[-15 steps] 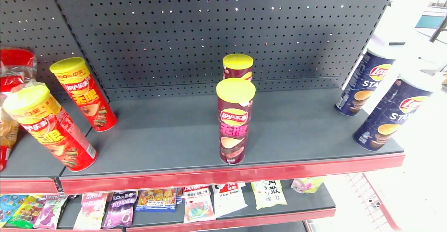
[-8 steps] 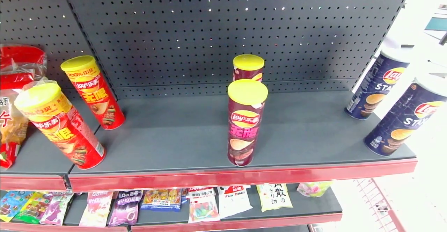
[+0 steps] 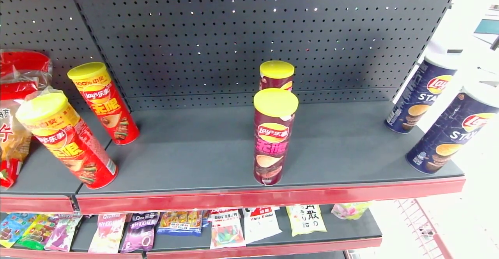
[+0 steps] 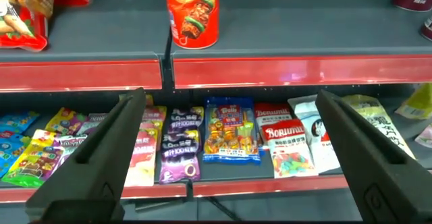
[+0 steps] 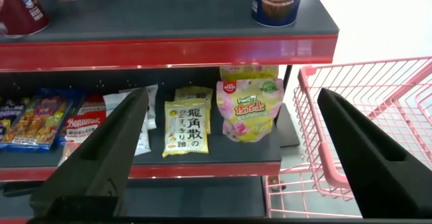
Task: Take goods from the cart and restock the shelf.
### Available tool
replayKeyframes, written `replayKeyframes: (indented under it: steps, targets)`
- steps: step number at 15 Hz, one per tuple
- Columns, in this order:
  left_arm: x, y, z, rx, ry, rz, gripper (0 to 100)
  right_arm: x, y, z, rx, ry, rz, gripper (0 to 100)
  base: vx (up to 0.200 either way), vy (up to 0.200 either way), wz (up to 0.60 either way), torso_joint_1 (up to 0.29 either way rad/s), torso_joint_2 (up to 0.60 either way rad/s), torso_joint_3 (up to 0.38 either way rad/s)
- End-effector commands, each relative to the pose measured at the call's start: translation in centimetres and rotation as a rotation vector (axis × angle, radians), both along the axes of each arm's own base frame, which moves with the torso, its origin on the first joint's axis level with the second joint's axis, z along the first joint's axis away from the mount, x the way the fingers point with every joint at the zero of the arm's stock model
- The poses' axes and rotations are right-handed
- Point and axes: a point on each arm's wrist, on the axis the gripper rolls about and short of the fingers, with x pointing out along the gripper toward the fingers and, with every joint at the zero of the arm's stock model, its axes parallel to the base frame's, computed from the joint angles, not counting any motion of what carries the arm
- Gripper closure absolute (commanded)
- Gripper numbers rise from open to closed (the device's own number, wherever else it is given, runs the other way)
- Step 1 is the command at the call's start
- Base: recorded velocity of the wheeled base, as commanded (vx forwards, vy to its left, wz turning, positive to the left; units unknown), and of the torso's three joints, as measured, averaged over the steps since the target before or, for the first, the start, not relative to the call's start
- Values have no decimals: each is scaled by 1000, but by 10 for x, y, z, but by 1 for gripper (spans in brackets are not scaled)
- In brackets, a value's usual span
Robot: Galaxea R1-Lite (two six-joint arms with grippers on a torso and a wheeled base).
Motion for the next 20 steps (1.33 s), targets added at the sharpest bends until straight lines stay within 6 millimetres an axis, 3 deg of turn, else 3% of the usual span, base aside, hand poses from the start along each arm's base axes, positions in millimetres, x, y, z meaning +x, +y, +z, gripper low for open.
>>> replayKeyframes:
  steps: [1, 20]
  targets:
    - [0, 0, 0, 0, 1, 0, 0, 0, 0, 0, 0, 1, 1, 0, 0, 0, 0, 0, 0, 0]
    - [0, 0, 0, -2, 1, 0, 0, 0, 0, 0, 0, 0, 2, 0, 0, 0, 0, 0, 0, 0]
